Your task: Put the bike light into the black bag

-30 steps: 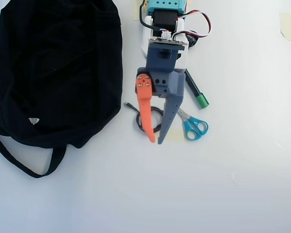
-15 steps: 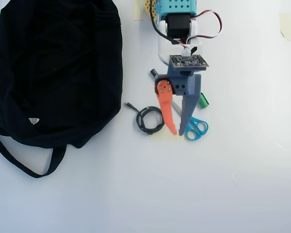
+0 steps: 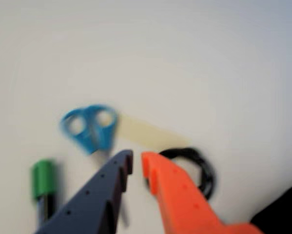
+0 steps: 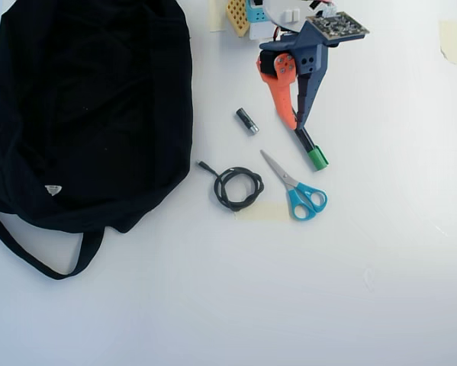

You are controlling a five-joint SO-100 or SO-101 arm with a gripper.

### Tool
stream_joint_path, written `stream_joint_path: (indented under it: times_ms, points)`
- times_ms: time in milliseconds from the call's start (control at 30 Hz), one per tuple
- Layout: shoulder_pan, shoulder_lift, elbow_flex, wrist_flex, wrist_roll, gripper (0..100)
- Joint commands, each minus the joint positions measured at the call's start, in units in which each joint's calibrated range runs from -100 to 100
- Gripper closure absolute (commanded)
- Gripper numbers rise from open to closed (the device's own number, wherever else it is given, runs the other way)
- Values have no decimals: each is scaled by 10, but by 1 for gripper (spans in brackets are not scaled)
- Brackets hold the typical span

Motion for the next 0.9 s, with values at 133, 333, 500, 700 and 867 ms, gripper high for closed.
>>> stream_joint_path:
  times_ms: [133, 333, 500, 700, 867]
  points:
    - [-51, -87, 7, 132, 1, 98]
    - [-69, -83, -29, 263, -1, 98]
    - [-78, -81, -45, 321, -3, 98]
    - [-97, -87, -54, 390, -27, 98]
    - [-127, -87, -60, 418, -70, 98]
